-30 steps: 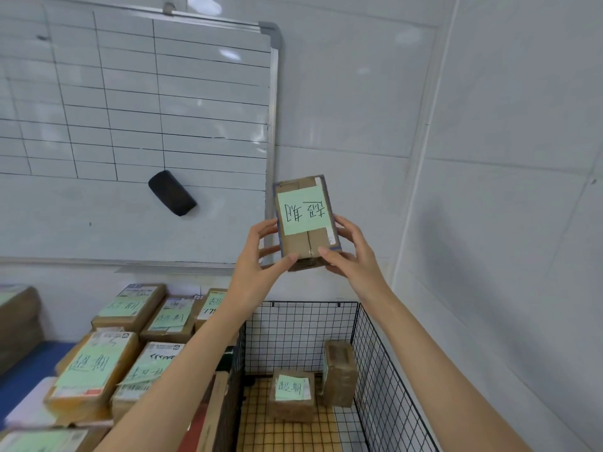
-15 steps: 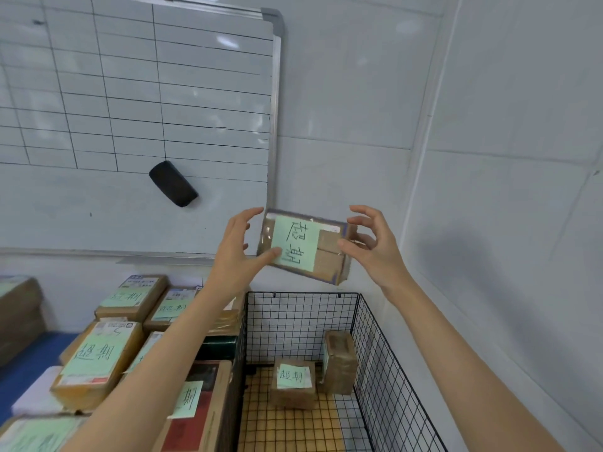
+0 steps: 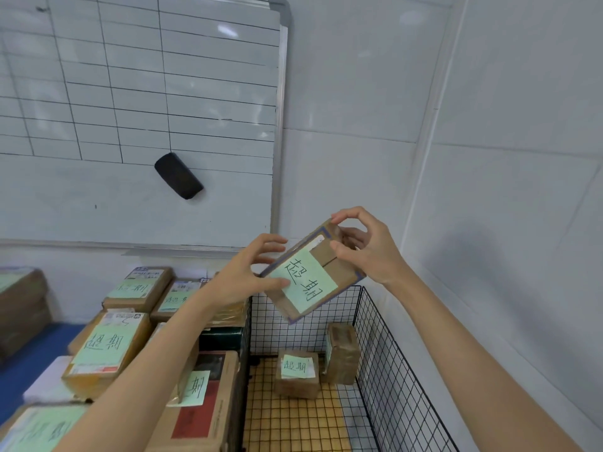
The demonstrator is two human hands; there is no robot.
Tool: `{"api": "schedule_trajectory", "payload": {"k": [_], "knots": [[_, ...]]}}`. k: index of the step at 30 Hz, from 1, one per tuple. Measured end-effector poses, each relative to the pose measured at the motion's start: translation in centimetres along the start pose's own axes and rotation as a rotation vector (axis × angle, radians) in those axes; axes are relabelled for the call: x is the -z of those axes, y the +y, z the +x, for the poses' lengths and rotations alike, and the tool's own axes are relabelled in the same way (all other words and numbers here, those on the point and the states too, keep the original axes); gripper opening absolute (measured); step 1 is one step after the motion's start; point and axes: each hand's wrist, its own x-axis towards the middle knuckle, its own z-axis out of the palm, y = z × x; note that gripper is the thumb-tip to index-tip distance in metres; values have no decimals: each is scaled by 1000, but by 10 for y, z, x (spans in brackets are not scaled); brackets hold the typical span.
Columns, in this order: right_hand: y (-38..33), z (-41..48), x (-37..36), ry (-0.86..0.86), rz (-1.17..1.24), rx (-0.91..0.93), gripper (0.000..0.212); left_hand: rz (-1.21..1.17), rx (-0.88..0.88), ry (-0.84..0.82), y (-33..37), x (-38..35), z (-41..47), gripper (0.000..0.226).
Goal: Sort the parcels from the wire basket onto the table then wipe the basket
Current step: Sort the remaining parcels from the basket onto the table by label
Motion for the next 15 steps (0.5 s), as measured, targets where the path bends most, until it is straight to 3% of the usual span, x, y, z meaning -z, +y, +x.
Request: {"api": "schedule_trajectory", "payload": {"k": [5, 10, 15], "knots": [[-3, 8, -12, -12, -16, -12, 25, -19, 48, -18, -5, 3, -15, 51], [6, 11, -24, 52, -134, -13, 23, -76, 75, 87, -15, 7, -30, 47], [15, 0, -36, 82, -132, -48, 39, -188, 128, 222, -24, 8, -49, 56]]}}
